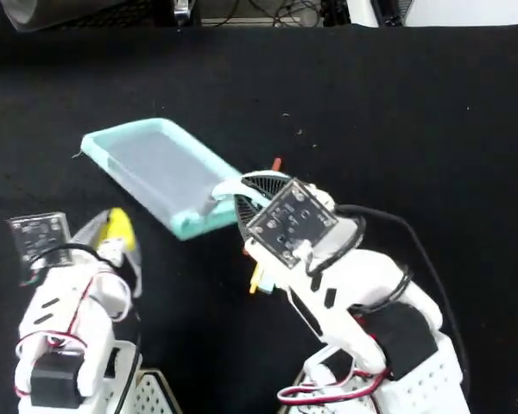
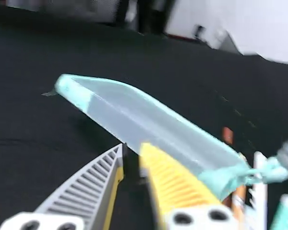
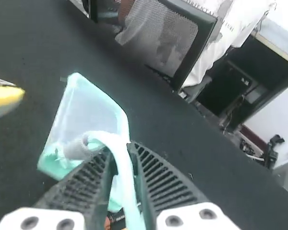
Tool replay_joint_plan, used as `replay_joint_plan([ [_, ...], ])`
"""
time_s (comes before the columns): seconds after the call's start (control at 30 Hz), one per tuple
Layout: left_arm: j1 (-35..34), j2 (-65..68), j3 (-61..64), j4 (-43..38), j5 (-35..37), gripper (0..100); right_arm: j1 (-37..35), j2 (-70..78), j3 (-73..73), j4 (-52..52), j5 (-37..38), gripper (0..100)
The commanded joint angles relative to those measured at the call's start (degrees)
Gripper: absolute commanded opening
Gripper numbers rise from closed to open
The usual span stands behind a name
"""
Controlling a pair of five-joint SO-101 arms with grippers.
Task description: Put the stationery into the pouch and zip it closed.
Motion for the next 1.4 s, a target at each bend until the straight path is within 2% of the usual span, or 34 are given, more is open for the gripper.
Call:
replay_joint_plan([
  [0.0,6.9,0.18,0.66,0.88,0.62,22,-3.08,5.23,-10.07,2.46,0.26,1.1],
  [0.1,7.96,0.18,1.1,0.79,0.7,26,-6.15,12.62,-18.59,6.33,0.35,1.1],
  [0.37,8.04,0.18,0.92,-0.79,0.7,26,-9.93,22.46,-31.43,9.41,0.26,1.1],
  [0.93,8.22,0.18,1.01,-0.88,0.7,26,-10.2,26.86,-32.22,8.88,0.53,1.1],
  [1.17,14.11,0.18,1.19,-0.88,0.7,26,-10.2,26.95,-32.22,8.88,0.62,1.1],
  [1.37,14.11,0.18,1.54,-0.88,0.44,26,-10.2,26.95,-32.22,8.88,0.62,1.1],
])
